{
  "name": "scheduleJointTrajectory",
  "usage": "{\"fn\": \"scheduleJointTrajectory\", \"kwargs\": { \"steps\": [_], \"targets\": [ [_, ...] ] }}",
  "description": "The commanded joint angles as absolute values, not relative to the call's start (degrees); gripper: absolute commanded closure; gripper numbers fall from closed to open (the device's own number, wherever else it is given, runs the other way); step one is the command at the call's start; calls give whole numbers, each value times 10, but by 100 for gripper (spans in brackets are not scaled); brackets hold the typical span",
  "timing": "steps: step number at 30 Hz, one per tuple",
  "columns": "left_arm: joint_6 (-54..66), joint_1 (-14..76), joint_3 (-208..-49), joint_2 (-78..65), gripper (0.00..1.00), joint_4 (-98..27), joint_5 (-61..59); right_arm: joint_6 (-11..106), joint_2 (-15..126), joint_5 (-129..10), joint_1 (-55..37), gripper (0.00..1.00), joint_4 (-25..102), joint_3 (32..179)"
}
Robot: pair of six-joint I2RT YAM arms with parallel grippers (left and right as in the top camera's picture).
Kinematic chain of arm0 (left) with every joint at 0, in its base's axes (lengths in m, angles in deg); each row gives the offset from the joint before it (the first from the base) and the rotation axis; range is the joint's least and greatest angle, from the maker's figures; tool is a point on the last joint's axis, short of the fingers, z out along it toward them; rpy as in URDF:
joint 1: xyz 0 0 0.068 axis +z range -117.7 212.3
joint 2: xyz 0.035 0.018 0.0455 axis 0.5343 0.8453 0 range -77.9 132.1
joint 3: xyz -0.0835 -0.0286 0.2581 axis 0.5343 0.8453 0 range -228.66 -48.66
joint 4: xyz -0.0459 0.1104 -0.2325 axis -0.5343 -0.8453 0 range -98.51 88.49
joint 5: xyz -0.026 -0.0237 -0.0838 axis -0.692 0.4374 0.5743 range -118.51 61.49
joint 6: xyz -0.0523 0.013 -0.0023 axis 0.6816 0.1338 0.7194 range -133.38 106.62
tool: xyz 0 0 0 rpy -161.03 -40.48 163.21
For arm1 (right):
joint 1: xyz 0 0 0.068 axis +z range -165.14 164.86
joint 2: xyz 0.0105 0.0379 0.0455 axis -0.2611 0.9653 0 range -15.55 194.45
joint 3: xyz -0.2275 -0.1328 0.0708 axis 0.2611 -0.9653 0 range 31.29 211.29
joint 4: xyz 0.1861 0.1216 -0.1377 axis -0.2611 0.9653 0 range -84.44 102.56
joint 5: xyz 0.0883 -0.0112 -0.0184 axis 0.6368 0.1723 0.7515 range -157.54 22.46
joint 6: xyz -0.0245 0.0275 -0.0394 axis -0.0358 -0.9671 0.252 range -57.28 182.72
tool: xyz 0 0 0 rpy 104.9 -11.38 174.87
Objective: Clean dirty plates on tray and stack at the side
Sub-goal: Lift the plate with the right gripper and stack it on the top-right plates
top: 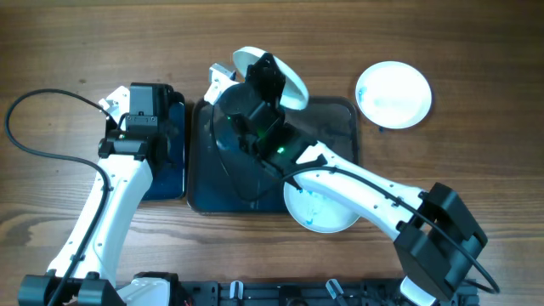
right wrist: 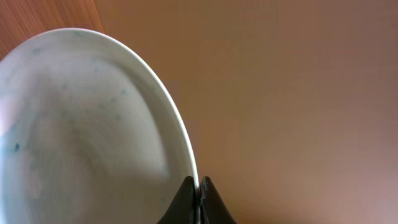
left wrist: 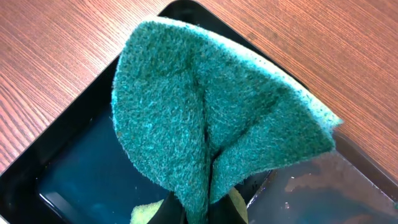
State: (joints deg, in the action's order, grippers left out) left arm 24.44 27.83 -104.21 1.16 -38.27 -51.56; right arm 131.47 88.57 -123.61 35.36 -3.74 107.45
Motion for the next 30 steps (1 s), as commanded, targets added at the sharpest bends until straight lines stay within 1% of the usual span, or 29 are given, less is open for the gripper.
{"fn": "scheduleJointTrajectory", "kwargs": {
  "steps": [1,2,3,5,7,9,10,12,14,17,21,25,30],
  "targets": [
    [246,281,-1042,9,96,-382,-514,1315,878,-1279,353,96,-40,1074],
    [246,281,-1042,9,96,-382,-514,1252,878,-1275,339,96,-25,1074],
    [246,281,-1042,9,96,-382,-506,1158,878,-1244,310,96,31,1074],
    [246,281,-1042,9,96,-382,-500,1064,878,-1190,278,96,92,1074],
    [246,281,-1042,9,96,-382,-500,967,868,-1086,243,96,178,1074],
    [246,281,-1042,9,96,-382,-500,889,839,-935,208,96,251,1074],
    [246,281,-1042,9,96,-382,-500,860,823,-877,191,96,267,1074],
    [246,281,-1042,9,96,-382,-499,799,785,-777,142,96,283,1074],
    [246,281,-1042,9,96,-382,-500,748,748,-710,70,96,293,1074],
    [246,281,-1042,9,96,-382,-497,713,740,-647,-45,96,319,1074],
    [246,281,-1042,9,96,-382,-489,685,791,-595,-189,96,341,1073],
    [246,281,-1042,9,96,-382,-489,681,867,-598,-261,96,332,1073],
    [246,281,-1042,9,96,-382,-489,680,956,-596,-309,96,304,1073]
  ]
}}
